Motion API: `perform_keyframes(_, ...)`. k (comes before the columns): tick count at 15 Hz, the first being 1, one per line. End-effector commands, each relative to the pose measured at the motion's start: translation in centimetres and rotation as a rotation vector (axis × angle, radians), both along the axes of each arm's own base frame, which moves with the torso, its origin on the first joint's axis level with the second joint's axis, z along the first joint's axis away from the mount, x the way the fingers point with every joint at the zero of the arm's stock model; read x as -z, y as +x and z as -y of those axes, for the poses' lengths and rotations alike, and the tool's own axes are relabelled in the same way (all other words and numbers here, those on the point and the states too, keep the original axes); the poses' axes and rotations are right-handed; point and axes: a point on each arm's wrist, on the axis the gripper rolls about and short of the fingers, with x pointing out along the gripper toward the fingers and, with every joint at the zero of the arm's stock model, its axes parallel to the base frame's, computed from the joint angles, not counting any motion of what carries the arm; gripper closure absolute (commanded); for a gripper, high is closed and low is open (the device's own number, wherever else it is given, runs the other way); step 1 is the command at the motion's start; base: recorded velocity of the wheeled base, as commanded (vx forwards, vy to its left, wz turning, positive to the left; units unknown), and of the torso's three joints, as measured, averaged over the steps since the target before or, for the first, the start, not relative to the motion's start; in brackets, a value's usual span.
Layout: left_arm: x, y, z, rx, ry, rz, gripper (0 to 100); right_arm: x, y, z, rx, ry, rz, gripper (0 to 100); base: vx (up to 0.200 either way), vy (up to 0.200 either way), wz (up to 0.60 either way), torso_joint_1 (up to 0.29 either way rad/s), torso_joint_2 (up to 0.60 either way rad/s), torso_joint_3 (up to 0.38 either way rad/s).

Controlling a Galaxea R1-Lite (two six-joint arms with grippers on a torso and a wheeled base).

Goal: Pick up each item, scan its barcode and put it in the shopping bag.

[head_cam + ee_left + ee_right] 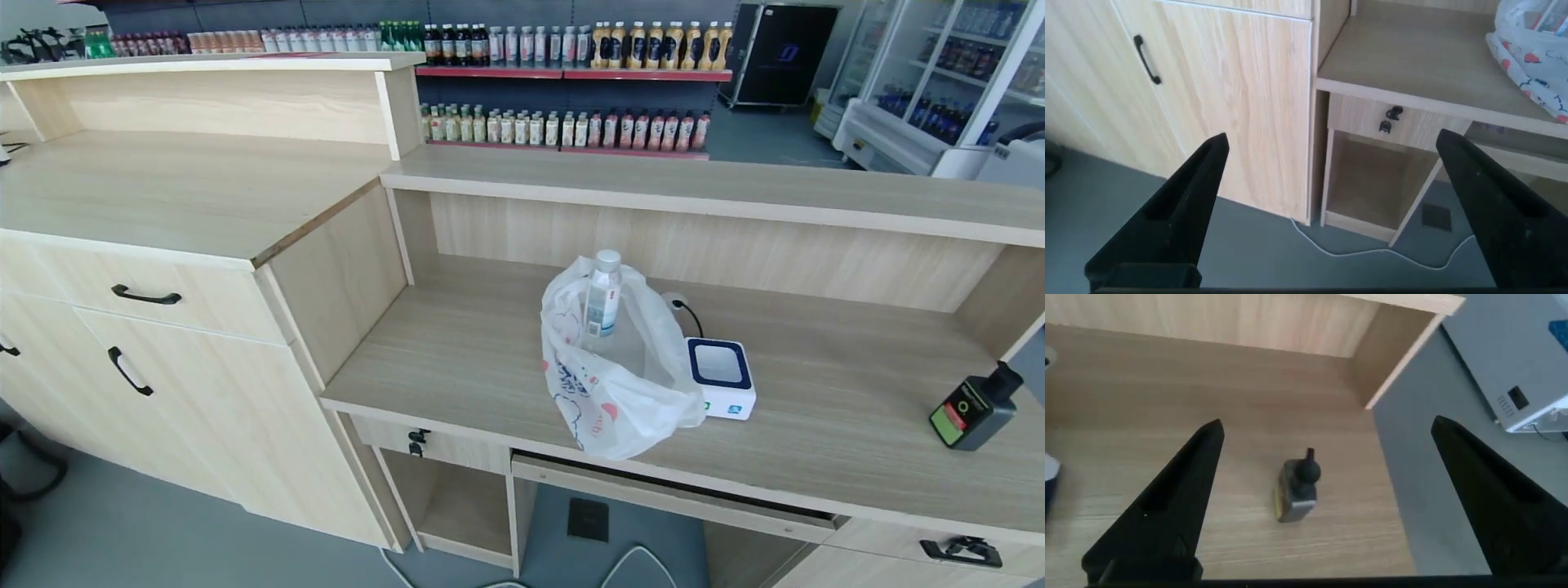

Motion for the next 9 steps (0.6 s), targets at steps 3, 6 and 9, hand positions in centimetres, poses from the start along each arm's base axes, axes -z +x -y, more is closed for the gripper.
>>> perform_keyframes(3, 0.0, 0.0, 0.0, 0.0, 0.0, 0.0, 0, 4.8, -0.3, 4.1, 0.081, 0.085, -0.164, 0, 0.0, 0.0, 0.0, 0.0, 0.0, 0.0)
perform_keyframes(6, 0.0, 0.0, 0.0, 0.0, 0.0, 0.0, 0, 7.3, 0.6, 5.3, 0.0, 0.104, -0.212, 0, 0.0, 0.0, 0.0, 0.0, 0.0, 0.0)
perform_keyframes(9, 0.0, 0.0, 0.0, 0.0, 0.0, 0.0, 0, 8.4, 1.2, 5.8, -0.061, 0.102, -0.236, 0, 0.0, 0.0, 0.0, 0.0, 0.0, 0.0)
